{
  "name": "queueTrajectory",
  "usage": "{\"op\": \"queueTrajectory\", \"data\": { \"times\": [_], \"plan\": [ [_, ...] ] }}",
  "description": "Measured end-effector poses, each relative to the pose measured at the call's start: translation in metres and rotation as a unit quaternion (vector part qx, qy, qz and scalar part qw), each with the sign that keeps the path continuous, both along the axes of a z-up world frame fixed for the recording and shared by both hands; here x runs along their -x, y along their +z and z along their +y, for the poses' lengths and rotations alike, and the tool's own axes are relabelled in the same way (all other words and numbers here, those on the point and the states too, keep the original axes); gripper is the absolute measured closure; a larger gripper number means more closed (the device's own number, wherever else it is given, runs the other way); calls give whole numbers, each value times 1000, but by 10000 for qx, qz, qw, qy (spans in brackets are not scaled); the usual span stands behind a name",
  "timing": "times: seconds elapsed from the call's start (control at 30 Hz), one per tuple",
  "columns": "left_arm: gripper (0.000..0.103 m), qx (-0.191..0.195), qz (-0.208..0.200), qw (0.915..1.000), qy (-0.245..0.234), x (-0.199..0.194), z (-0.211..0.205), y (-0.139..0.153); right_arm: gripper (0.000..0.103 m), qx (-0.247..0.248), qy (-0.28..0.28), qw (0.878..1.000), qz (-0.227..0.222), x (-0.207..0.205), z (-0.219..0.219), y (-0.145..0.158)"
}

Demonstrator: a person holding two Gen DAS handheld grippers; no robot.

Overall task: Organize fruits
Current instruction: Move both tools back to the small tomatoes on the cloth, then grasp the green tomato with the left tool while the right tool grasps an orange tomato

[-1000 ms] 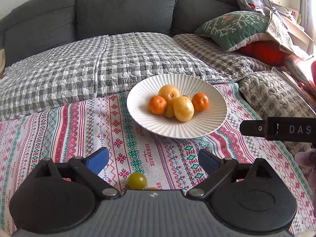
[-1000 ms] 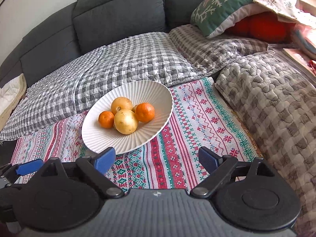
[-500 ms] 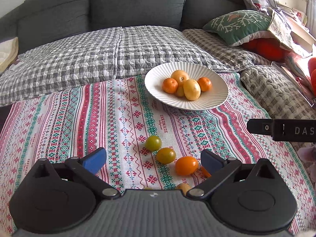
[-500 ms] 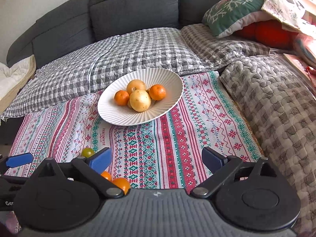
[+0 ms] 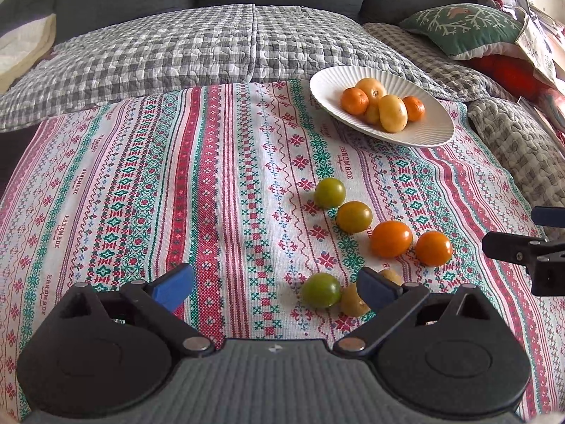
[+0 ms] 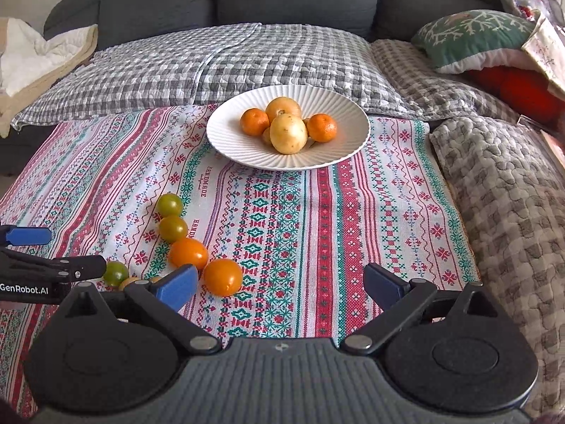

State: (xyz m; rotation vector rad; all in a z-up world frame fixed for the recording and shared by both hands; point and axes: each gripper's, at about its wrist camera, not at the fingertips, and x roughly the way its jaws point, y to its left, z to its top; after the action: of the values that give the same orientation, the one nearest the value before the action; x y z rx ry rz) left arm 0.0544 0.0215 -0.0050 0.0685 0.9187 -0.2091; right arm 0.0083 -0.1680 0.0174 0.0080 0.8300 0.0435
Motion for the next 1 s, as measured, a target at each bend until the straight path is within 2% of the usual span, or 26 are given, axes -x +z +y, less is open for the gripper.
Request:
{"op": "queueTrajectory", "data": {
  "times": [0.1, 0.17, 0.3, 0.43, 0.6, 0.7, 0.77, 1.0],
  "plan": [
    [18, 60, 100, 9999, -39, 2, 4, -4, 3, 50, 132, 9997, 181, -3, 7, -4],
    [27, 102, 131, 9998, -142, 3, 4, -7, 3, 72, 193, 9994, 275, -4, 10, -7],
    [36, 30, 86, 9992, -381, 7, 0, -10, 4, 104, 251, 9988, 412, -7, 13, -12],
    [50, 50, 47, 9978, -653, 7, -5, -16, 5, 53, 279, 9984, 487, -10, 12, -16],
    [63, 206, -117, 9959, -872, 7, -7, -19, 13, -89, 386, 9979, 511, -18, 10, -23],
    [74, 249, -51, 9947, -999, 4, -12, -22, 19, -105, 501, 9973, 531, -21, 13, -27],
    [85, 201, 5, 9937, -1101, 3, -15, -25, 21, -68, 619, 9969, 491, -22, 15, -28],
    [87, 172, 23, 9931, -1164, 1, -16, -26, 39, -112, 810, 9955, 478, -31, 20, -37]
  ]
}}
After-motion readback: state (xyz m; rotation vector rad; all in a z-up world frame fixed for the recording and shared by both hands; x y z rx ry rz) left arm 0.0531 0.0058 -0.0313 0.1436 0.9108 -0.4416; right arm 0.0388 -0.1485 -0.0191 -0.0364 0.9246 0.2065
